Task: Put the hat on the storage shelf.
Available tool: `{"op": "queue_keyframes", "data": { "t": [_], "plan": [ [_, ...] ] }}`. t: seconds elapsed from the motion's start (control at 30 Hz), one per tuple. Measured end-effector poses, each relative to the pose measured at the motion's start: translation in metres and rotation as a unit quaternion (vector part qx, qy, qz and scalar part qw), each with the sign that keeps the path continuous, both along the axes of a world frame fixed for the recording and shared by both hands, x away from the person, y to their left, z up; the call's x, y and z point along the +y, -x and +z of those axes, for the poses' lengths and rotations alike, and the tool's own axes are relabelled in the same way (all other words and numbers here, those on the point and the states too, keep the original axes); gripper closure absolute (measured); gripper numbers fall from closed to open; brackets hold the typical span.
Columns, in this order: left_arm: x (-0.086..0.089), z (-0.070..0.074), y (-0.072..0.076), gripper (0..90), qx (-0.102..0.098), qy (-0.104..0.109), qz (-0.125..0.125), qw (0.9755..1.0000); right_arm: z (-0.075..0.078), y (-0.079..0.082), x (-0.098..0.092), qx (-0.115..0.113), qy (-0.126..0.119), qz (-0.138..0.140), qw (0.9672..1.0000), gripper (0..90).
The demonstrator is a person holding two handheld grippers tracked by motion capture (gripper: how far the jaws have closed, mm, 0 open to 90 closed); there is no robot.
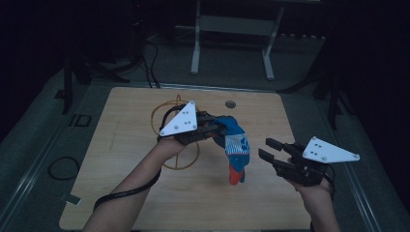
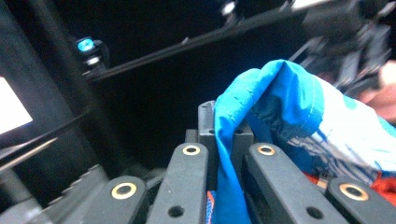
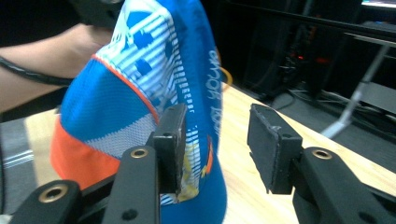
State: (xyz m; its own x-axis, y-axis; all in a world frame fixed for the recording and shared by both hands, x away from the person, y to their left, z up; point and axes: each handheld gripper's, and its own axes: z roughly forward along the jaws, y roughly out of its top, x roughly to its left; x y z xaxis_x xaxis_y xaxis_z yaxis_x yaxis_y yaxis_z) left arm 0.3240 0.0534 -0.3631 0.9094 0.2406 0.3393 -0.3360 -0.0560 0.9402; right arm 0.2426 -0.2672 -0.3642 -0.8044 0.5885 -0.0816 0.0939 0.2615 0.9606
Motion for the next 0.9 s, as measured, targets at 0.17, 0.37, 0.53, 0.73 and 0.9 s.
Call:
{"op": "queue_keyframes", "data": {
  "t": [0.17,0.37,0.53,0.73,0.9],
  "plan": [
    [0.001,-0.003,-0.002,89.0,0.017,0.016,-0.078,0.9967,0.0,0.006,0.007,-0.005,-0.009,0.028,0.9996,57.6],
    [-0.004,-0.003,0.001,88.9,0.023,0.029,-0.133,0.9905,-0.005,0.014,0.028,-0.008,0.005,0.068,0.9976,54.1],
    [-0.009,-0.002,0.005,88.9,0.016,0.015,-0.134,0.9907,-0.007,0.017,0.04,-0.012,0.011,0.076,0.997,55.4],
    [-0.011,-0.002,0.005,88.9,0.024,0.019,-0.138,0.9899,-0.005,0.016,0.042,-0.019,0.009,0.07,0.9973,76.9],
    [-0.007,-0.003,0.003,88.9,0.031,0.016,-0.127,0.9913,-0.005,0.014,0.039,-0.022,0.006,0.049,0.9985,89.7]
  ]
}}
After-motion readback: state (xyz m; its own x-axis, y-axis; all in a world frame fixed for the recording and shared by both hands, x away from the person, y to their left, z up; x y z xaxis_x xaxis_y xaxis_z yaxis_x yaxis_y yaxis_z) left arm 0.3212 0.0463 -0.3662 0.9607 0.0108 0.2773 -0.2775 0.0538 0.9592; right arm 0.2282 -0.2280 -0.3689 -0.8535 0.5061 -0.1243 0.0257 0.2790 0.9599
